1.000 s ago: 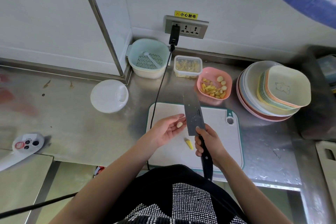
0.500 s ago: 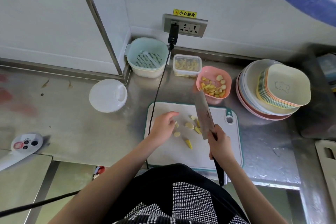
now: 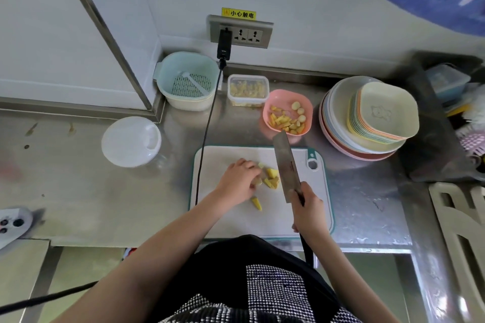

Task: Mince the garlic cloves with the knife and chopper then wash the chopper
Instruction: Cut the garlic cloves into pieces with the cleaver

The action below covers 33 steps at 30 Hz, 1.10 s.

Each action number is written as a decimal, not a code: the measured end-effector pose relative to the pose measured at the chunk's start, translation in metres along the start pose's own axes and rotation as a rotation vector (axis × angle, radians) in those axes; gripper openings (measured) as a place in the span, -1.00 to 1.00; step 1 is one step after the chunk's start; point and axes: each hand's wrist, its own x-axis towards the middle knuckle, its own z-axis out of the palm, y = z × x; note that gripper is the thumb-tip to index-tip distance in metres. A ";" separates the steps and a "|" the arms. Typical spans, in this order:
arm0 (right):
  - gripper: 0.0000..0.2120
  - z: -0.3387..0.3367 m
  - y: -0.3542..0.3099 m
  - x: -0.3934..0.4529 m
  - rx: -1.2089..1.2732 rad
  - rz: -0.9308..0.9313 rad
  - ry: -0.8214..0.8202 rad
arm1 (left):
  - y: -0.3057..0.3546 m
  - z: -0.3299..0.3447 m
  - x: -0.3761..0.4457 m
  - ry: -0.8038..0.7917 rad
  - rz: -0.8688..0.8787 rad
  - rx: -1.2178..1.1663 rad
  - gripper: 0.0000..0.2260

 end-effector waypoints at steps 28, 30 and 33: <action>-0.33 0.007 0.009 -0.002 -0.835 -0.522 0.283 | 0.006 -0.043 -0.017 0.778 -0.125 -0.299 -0.85; -0.35 0.006 0.007 -0.004 -0.799 -0.506 0.253 | 0.007 -0.042 -0.016 0.717 -0.108 -0.289 -0.86; -0.54 -0.001 0.003 -0.002 -0.601 -0.335 0.220 | -0.012 -0.040 -0.022 0.743 -0.258 -0.364 -0.86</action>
